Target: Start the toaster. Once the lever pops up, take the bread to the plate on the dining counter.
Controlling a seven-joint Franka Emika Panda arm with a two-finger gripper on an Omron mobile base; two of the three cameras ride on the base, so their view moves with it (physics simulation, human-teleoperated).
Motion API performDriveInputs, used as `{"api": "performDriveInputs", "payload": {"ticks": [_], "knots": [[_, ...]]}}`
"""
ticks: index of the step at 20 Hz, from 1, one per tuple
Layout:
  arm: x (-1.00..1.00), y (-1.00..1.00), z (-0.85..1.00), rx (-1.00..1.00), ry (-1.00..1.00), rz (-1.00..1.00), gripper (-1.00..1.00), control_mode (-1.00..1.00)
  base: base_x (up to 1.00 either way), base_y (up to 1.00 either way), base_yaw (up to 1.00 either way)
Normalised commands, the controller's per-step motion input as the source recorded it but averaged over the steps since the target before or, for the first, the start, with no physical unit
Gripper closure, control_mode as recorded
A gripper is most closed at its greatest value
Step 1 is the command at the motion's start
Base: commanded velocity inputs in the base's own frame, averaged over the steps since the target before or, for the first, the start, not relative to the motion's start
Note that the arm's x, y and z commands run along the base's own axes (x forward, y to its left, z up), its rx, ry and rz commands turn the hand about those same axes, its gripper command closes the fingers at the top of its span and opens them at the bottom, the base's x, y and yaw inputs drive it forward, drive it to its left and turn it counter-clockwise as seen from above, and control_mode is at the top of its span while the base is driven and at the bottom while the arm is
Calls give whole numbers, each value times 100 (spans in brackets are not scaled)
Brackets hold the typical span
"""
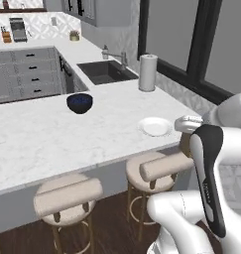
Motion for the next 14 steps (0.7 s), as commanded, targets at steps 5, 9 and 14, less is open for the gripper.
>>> {"api": "performDriveInputs", "payload": {"ticks": [5,9,14], "knots": [[0,0,0,0,0,0,100,100,27,-87,51],[0,0,0,0,0,0,100,100,66,-60,40],[0,0,0,0,0,0,100,100,91,-33,19]]}}
